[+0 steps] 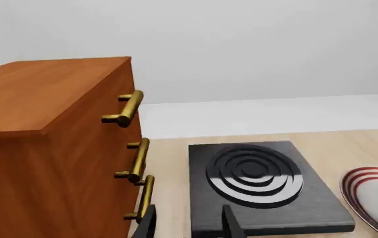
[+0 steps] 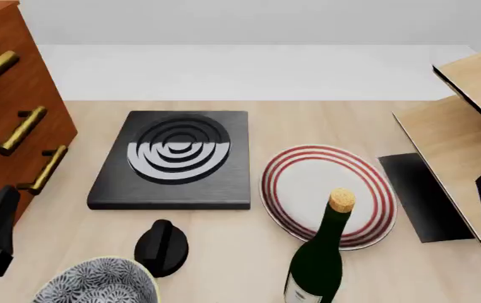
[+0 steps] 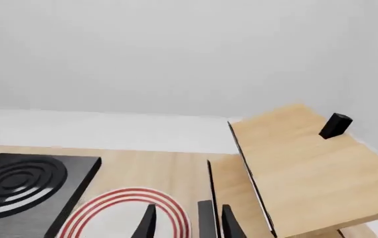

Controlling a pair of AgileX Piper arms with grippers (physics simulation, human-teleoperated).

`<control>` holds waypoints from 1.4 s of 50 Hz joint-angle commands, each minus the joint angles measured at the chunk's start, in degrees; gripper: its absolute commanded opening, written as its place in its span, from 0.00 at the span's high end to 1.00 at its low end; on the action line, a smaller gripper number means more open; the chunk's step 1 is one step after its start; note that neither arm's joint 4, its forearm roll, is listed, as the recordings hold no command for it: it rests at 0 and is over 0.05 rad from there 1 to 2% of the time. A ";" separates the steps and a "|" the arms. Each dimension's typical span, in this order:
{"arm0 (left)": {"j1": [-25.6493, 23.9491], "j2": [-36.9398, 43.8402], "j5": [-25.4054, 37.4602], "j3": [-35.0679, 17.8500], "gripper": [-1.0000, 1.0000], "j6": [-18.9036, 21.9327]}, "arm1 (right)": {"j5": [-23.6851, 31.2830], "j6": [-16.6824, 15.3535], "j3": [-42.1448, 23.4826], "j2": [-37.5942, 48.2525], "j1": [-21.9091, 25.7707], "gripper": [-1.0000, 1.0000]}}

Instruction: Pick up the akita bowl and put it on the plate.

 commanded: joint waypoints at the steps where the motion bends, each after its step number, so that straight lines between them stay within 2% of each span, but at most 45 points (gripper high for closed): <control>1: 0.89 -2.18 3.14 -0.13 0.00 -3.81 | 4.36 0.28 0.83 -2.76 0.37 0.00; 3: 0.72 -1.66 2.59 -0.06 0.00 -3.46 | 5.12 0.92 -0.57 -2.86 -0.27 0.00; 6: 0.51 -1.81 2.80 0.00 0.00 -3.24 | 5.90 -0.47 -1.68 -2.98 -0.19 0.00; 8: 0.26 -2.46 3.27 -0.02 0.00 -2.54 | 3.37 0.22 -0.36 -1.97 -0.43 0.00; 14: 0.43 -0.90 2.14 -0.05 0.00 -3.77 | 5.11 0.27 -2.96 -0.97 -0.11 0.00; 19: 0.27 -0.02 1.43 0.02 0.00 -3.50 | 9.62 0.23 -8.75 -0.22 0.71 0.00; 26: -0.27 -0.08 1.79 0.06 0.00 -3.00 | 10.72 -0.07 -11.74 1.92 2.59 0.00; 35: 0.01 0.35 1.62 0.04 0.00 -3.14 | 12.49 -0.18 -20.84 10.31 5.83 0.00; 38: 0.02 0.14 1.90 0.00 0.00 -3.24 | 12.73 -0.41 -23.85 14.52 8.12 0.00; 41: 0.06 -0.02 2.11 -0.01 0.00 -3.38 | 13.13 -2.01 -26.66 19.87 11.10 0.00; 44: 0.13 0.11 2.01 -0.02 0.00 -3.46 | 14.05 -1.24 -29.55 23.50 14.60 0.00; 48: 0.16 -0.24 2.63 -0.09 0.00 -3.63 | 16.39 -6.55 -34.19 28.66 18.05 0.00; 53: -0.14 -0.87 3.41 -0.16 0.00 -3.59 | 18.86 -8.71 -38.96 33.11 22.12 0.00; 60: 0.29 -1.02 3.73 -0.03 0.00 -3.82 | 22.95 -8.72 -47.17 45.01 31.37 0.00; 61: 0.36 -1.36 4.18 -0.11 0.00 -3.73 | 24.14 -7.27 -48.67 47.77 33.40 0.00; 63: 0.53 -1.90 5.47 -0.41 0.00 -4.99 | 25.39 -7.50 -51.17 50.27 34.99 0.00; 64: 0.55 -2.26 5.97 -0.60 0.00 -5.02 | 25.89 -8.27 -52.14 51.86 37.30 0.00; 68: 0.55 -2.82 6.64 -1.12 0.00 -4.60 | 28.75 -7.95 -56.77 54.83 39.76 0.00; 70: 0.62 -2.93 6.67 -1.23 0.00 -4.31 | 30.07 -8.91 -58.78 56.49 40.78 0.00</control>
